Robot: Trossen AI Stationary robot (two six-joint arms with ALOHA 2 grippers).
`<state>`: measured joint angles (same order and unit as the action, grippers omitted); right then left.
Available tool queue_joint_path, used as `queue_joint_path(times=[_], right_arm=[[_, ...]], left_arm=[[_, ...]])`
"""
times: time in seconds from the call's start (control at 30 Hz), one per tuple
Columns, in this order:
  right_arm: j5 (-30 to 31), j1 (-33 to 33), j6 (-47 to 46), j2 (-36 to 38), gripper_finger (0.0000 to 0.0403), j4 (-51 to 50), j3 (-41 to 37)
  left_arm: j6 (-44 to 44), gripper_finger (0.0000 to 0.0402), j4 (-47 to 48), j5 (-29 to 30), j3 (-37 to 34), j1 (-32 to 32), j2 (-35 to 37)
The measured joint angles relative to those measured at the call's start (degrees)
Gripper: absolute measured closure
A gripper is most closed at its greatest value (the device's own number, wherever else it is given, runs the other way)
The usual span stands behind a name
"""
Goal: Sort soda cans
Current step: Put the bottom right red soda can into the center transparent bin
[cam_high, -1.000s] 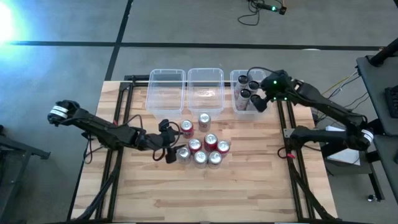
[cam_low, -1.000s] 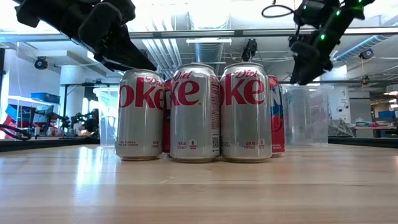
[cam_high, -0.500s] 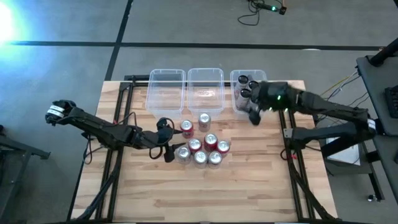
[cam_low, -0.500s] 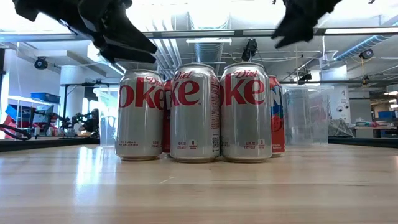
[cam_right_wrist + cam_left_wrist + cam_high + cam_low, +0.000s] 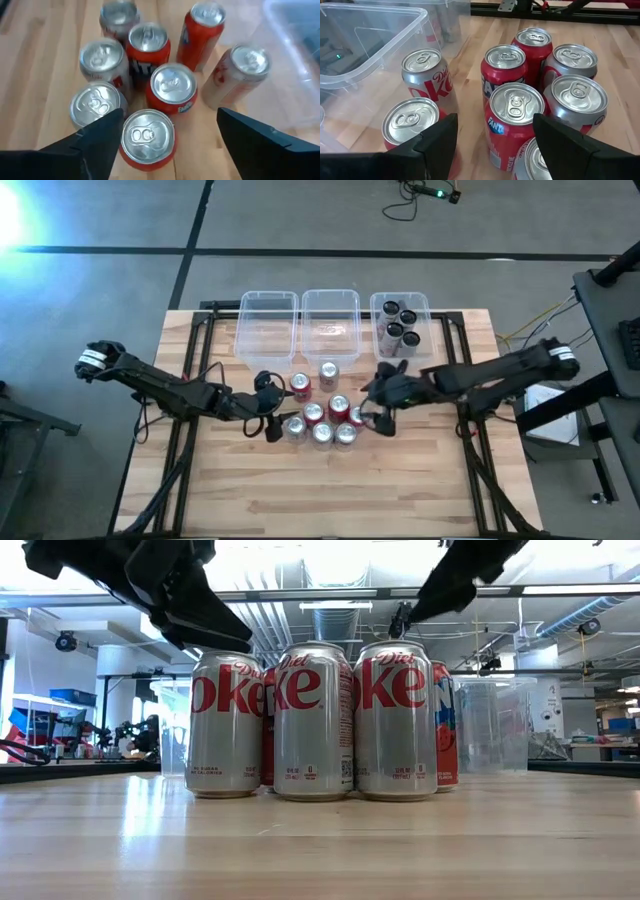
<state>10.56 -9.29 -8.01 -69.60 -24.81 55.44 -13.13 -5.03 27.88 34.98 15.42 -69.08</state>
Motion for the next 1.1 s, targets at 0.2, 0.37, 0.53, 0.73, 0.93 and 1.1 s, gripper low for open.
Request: queue_joint_path(times=[0.2, 0.37, 0.53, 0.73, 0.93, 1.1], right_arm=[[-3.6, -0.1, 2.1, -6.2, 0.0042, -1.0, 2.2], [-5.0, -0.1, 4.8, -10.2, 0.0039, -6.3, 7.1], [-5.1, -0.1, 7.9, -15.8, 0.0039, -15.4, 13.9], [-5.3, 0.1, 10.7, -22.2, 0.0039, -25.5, 19.5], [-6.6, 0.7, 13.1, -26.0, 0.0039, -25.8, 22.0], [-8.6, 1.9, 13.2, -27.8, 0.0039, -25.9, 21.9]], left_arm=[[0.1, 0.0159, 0.1, 0.0, 0.0, 0.0, 0.0], [0.2, 0.0159, 0.5, 0.0, 0.0, 0.0, 0.0], [0.2, 0.0159, 0.5, 0.0, 0.0, 0.0, 0.0], [0.2, 0.0159, 0.5, 0.0, 0.0, 0.0, 0.0], [0.2, 0.0159, 0.7, 0.0, 0.0, 0.0, 0.0], [0.2, 0.0159, 1.0, 0.0, 0.0, 0.0, 0.0]])
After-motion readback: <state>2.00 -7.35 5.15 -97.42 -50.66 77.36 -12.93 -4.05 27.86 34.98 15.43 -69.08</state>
